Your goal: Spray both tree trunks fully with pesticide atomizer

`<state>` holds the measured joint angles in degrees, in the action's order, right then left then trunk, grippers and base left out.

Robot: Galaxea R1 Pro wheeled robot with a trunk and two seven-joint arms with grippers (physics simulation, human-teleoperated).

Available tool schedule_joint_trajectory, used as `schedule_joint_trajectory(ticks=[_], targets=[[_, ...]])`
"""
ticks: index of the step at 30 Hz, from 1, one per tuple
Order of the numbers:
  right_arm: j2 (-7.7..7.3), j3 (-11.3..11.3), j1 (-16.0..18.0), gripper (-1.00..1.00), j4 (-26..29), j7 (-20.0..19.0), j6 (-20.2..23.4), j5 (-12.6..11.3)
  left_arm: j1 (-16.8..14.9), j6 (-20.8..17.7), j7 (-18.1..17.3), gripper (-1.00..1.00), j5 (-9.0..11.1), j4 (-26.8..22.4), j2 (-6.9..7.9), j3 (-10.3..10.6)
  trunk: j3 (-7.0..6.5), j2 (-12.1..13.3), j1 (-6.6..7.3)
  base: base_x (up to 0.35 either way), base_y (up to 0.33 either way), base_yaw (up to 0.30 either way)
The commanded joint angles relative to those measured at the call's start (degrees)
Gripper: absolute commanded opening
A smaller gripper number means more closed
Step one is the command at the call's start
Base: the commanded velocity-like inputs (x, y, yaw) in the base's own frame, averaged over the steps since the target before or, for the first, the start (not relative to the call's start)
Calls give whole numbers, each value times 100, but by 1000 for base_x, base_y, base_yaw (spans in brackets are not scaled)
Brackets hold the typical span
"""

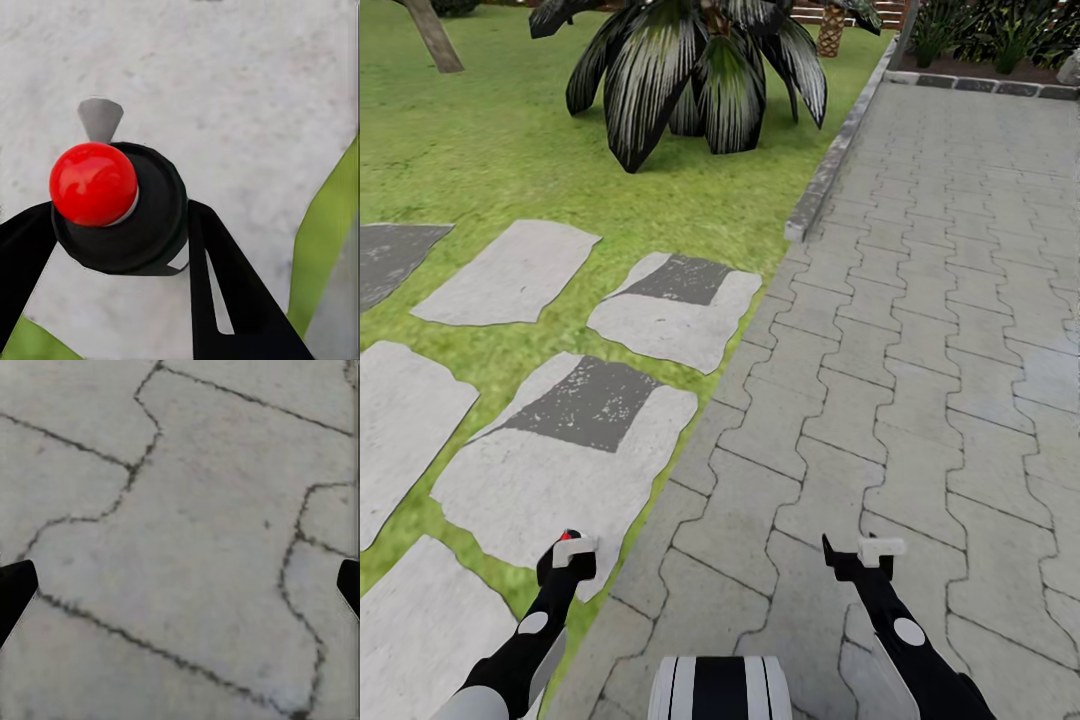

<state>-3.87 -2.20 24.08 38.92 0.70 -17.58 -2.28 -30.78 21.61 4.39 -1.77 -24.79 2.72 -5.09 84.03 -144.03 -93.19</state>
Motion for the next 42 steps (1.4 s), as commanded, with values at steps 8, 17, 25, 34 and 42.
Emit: schedule_joint_trajectory(ticks=[8, 17, 25, 34, 42], targets=[[6, 0, -2, 100, 1, 0, 0, 0, 1, -7, -6, -100, 1, 7, 0, 4, -178, 11, 20, 0, 0, 0], [14, 0, -2, 100, 4, 0, -2, 0, -5, -23, -13, -100, -3, 3, -5, 18, -377, 23, 44, 0, 0, 0], [10, 0, -35, 100, 15, 0, -23, 7, 48, -99, -12, -100, -48, 10, 63, 52, -555, 34, 64, 0, 0, 0], [-3, 20, -633, 100, 26, 101, -271, 4, 478, -122, -1, -100, -24, 19, 57, 40, -754, 46, 87, 0, 0, 0], [0, 18, -1351, 100, 16, 147, -819, 4, 917, -109, 6, -100, 17, 52, 52, 22, -953, 56, 108, 0, 0, 0]])
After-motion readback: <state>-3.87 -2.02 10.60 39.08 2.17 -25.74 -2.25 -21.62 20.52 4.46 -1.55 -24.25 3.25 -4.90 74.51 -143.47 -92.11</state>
